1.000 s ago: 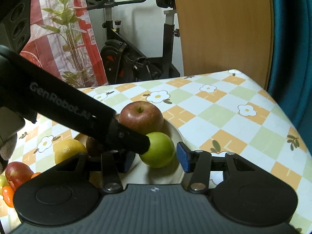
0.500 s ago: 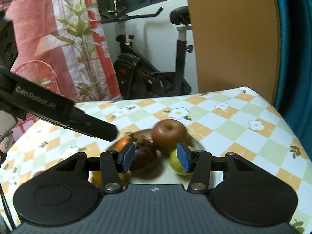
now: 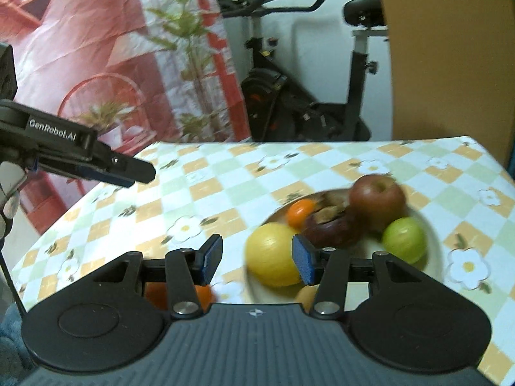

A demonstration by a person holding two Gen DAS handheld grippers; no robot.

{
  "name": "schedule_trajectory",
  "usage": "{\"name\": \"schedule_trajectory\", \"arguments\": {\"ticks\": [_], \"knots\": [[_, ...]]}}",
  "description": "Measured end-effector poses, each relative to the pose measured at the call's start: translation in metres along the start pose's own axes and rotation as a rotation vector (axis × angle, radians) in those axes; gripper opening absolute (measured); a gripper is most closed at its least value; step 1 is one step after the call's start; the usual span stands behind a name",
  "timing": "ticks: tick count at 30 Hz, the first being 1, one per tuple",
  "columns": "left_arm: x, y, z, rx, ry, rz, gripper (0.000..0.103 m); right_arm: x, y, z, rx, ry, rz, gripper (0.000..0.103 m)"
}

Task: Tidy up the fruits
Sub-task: 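Move the left tool to the red apple lying on the tablecloth, then lower the left tool around the red apple and close on it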

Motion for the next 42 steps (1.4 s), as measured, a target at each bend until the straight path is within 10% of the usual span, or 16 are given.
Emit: {"name": "schedule_trajectory", "arguments": {"ticks": [21, 42], "knots": [[0.018, -0.014, 0.062, -0.014, -0.116, 0.068, 0.049, 0.026, -0.063, 0.031, -0.156, -0.126, -0.072, 0.051], [0.038, -0.039, 0.048, -0.133, -0.094, 0.099, 0.061, 0.038, -0.077, 0.033, -0.222, -0.146, -0.097, 0.051]]}}
Point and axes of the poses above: each gripper's, at about its wrist camera, not at the fingertips, and x roughly the way its jaws point, y to its right, z to its underside, the point moved 7 cm from there along x, roughly the way its jaws point, and after that the axes turned 2 degrees about -y, right-handed, at the moved point
